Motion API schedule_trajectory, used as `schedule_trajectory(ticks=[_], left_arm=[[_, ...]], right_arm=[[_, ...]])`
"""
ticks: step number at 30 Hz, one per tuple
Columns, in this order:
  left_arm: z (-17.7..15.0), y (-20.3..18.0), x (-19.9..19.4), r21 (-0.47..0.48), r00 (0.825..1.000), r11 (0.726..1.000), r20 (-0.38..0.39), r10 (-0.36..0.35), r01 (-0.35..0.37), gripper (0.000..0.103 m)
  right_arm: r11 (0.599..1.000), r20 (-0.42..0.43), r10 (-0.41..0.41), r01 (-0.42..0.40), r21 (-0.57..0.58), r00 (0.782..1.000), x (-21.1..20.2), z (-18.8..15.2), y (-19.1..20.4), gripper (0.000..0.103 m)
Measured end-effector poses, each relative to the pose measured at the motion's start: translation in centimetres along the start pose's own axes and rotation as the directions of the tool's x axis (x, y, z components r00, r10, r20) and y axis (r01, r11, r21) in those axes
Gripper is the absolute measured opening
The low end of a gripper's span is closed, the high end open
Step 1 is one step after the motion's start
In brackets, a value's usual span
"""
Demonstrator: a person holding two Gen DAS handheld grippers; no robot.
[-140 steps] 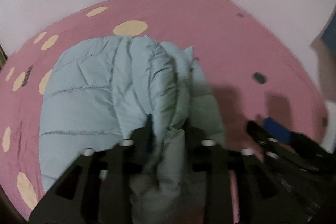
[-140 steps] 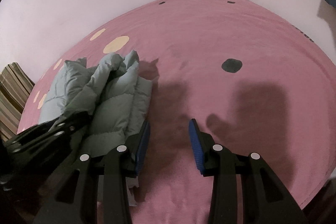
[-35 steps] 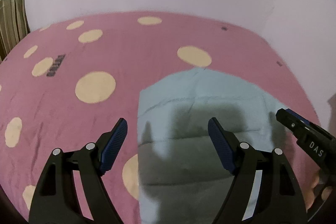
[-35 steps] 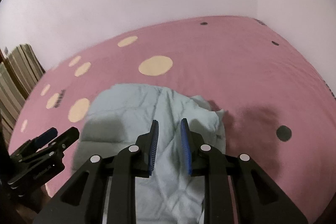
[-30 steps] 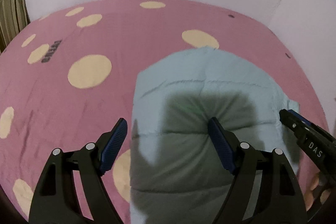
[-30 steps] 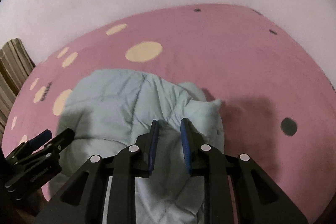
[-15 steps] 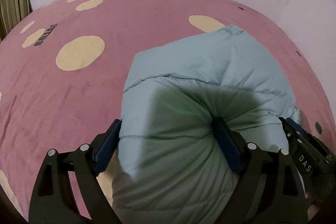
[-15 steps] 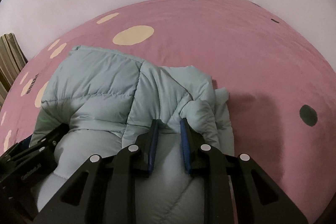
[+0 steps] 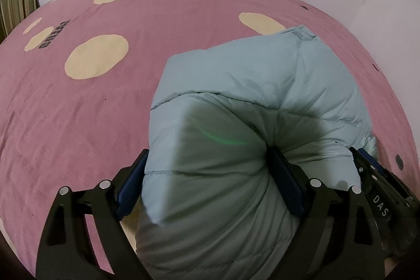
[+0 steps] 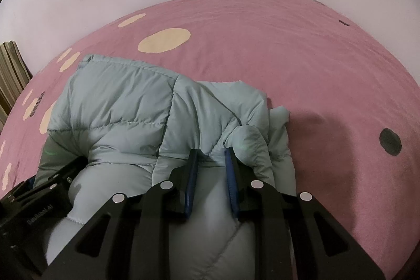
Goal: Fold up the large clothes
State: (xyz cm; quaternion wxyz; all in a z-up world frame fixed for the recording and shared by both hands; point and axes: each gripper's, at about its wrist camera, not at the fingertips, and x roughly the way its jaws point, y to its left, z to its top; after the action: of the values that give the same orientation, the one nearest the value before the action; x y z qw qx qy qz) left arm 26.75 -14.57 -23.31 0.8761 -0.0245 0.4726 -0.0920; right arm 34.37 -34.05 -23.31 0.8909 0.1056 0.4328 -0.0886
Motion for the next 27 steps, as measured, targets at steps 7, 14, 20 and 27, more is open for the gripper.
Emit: schedule_trajectory(ticks=[7, 14, 20, 27], left_arm=[[0.5, 0.2, -0.3, -0.032, 1.000, 0.999, -0.027, -0.011, 0.011, 0.091], [1.4, 2.7, -2.5, -0.152, 0.995, 0.986, -0.065, -0.077, 0.066, 0.091], [1.2, 6.1, -6.0, -0.291, 0.993, 0.950, 0.016, -0.113, 0.112, 0.092], [-1.9, 8.9, -5.6, -0.459, 0.977, 0.867, 0.006, -0.214, 0.193, 0.092]], right_arm=[[0.999, 0.017, 0.023, -0.023, 0.024, 1.000, -0.7, -0.2, -0.1, 0.022], [0.992, 0.061, 0.094, -0.098, 0.080, 0.994, -4.2, 0.4, -1.3, 0.045], [0.966, 0.142, 0.140, -0.167, 0.198, 0.980, -7.9, 0.1, -3.8, 0.068], [0.888, 0.114, 0.235, -0.261, 0.378, 0.965, -7.0, -2.4, -6.6, 0.070]])
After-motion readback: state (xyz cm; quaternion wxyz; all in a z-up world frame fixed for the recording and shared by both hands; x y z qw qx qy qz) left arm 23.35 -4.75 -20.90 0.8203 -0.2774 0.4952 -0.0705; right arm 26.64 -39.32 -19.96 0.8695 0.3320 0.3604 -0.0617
